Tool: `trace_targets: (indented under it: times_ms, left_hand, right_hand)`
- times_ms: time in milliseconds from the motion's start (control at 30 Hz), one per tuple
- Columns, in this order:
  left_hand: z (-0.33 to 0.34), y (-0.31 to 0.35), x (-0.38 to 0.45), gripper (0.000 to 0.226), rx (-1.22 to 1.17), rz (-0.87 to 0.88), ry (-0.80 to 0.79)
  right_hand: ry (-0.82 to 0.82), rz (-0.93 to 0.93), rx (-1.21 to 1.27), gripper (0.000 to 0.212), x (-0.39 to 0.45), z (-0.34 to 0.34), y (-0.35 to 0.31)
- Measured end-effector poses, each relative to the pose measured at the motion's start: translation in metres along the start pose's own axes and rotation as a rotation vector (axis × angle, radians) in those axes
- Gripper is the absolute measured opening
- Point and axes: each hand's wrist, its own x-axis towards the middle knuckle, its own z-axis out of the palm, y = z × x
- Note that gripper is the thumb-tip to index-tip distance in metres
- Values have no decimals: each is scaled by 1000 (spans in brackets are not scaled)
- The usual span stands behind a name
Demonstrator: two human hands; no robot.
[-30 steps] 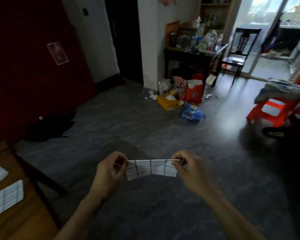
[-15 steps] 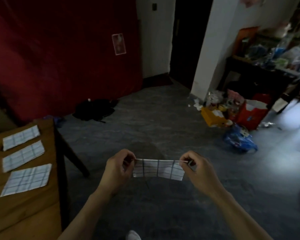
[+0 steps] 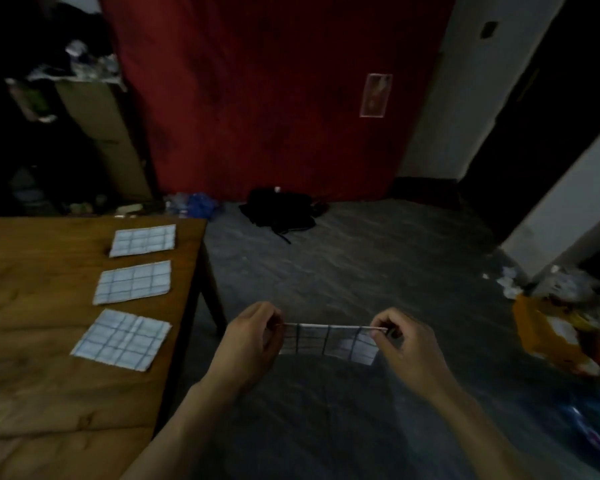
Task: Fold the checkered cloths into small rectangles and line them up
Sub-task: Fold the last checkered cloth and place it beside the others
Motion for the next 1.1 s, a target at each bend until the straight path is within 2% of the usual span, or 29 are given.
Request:
trace_targets:
  times_ms: [267,467,600,733,800,867,1100]
  left_hand:
    - [-11,-25,-1,19,200,-236,167]
    - [-12,1,-26,11,308,-480,426]
    - [-24,16,-57,22,353,-620,578]
    - [-36,10,-93,8,389,-689,674]
    - [-37,4,-111,11,404,-740,727]
    - [-36,-3,-129,18,402,-781,768]
    - [-61,-54,-175,18,261,-905,956]
  right_hand:
    - [-264,-245,139,22,110,51,11]
    - [-499,-425,184,20,153,83,-7]
    - [-604,-562,248,20,164,108,-40]
    - [-703,-708,285,16,165,141,-75]
    - [-751,-766,291,13,162,159,-93]
    - [-809,-817,275,11,157,180,-110]
    - [-933,-961,117,8,145,259,-175]
